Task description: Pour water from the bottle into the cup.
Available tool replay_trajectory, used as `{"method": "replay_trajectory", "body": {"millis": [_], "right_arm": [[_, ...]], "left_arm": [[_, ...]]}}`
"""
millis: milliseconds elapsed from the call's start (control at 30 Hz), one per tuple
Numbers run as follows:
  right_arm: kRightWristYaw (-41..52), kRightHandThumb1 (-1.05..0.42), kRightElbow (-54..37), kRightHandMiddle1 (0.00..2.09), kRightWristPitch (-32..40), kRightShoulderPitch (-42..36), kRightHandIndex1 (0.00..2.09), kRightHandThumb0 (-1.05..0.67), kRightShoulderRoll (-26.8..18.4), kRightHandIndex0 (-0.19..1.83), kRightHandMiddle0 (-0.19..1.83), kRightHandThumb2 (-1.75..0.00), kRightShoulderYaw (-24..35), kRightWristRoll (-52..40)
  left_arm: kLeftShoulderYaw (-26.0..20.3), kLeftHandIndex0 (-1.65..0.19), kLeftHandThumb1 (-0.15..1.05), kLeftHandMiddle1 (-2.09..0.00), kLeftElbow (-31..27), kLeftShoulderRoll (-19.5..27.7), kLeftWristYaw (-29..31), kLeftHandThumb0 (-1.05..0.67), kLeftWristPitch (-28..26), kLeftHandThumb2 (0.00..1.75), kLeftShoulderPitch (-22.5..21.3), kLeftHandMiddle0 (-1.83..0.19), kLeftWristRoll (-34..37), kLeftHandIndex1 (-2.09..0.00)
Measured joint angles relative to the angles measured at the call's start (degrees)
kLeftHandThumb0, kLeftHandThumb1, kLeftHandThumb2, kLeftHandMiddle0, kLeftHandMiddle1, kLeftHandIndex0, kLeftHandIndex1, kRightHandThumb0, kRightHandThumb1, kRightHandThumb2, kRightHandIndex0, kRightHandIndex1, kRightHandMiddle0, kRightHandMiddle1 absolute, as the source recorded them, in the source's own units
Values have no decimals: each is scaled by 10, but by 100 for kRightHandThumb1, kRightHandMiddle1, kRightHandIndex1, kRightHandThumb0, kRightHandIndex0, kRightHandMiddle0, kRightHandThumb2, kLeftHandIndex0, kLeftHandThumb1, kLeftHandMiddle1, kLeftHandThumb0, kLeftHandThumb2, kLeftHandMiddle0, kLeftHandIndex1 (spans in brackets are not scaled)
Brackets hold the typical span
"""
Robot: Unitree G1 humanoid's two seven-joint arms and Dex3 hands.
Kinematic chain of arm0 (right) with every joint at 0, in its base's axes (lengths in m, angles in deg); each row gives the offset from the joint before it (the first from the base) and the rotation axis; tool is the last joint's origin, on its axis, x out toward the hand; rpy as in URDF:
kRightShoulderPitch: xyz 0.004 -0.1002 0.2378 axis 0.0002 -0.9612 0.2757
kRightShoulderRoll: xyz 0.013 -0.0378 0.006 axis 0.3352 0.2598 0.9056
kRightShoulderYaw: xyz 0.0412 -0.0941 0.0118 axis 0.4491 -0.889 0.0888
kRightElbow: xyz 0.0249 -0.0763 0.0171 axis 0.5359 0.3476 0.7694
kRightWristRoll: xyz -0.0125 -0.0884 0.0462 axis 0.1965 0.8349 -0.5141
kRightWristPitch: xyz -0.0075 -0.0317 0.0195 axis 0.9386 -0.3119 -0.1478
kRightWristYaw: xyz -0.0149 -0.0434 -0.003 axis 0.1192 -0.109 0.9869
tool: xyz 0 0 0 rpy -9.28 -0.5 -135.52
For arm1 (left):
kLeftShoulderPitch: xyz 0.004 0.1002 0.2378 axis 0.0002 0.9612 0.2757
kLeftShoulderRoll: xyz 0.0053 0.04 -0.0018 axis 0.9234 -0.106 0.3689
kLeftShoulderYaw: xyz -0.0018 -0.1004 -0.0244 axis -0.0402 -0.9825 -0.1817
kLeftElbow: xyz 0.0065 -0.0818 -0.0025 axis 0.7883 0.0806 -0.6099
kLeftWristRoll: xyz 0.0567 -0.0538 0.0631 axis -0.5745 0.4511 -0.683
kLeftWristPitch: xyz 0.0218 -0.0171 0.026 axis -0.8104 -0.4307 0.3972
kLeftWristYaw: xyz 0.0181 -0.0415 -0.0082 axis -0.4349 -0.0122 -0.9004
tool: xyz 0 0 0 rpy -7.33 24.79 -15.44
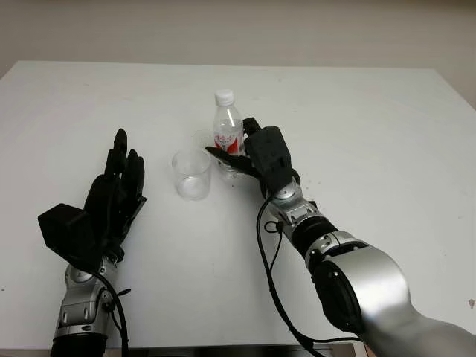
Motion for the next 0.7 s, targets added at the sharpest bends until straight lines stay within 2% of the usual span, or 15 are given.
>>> {"method": "replay_trajectory", "body": {"millis": [167,333,600,700], "right_arm": [[-8,-105,0,209,-1,0,209,-45,-2,104,66,-47,-9,7],[-8,-105,0,209,-13,0,209,-43,-13,115,71,-47,-4,1],[-20,-105,0,209,-22,0,209,-44,-55,96,60,-47,-10,11],[-31,-105,0,209,-23,0,209,-43,-67,96,60,-46,-17,20]], "left_arm": [[-1,13,105,-6,0,0,1,-75,0,51,0,12,0,-6],[-1,14,105,-5,0,2,3,-75,-1,51,0,13,0,-5],[-1,14,105,-5,0,4,6,-75,-2,51,0,14,0,-5],[-1,14,105,-5,0,4,6,-75,-3,52,0,13,0,-5]]}}
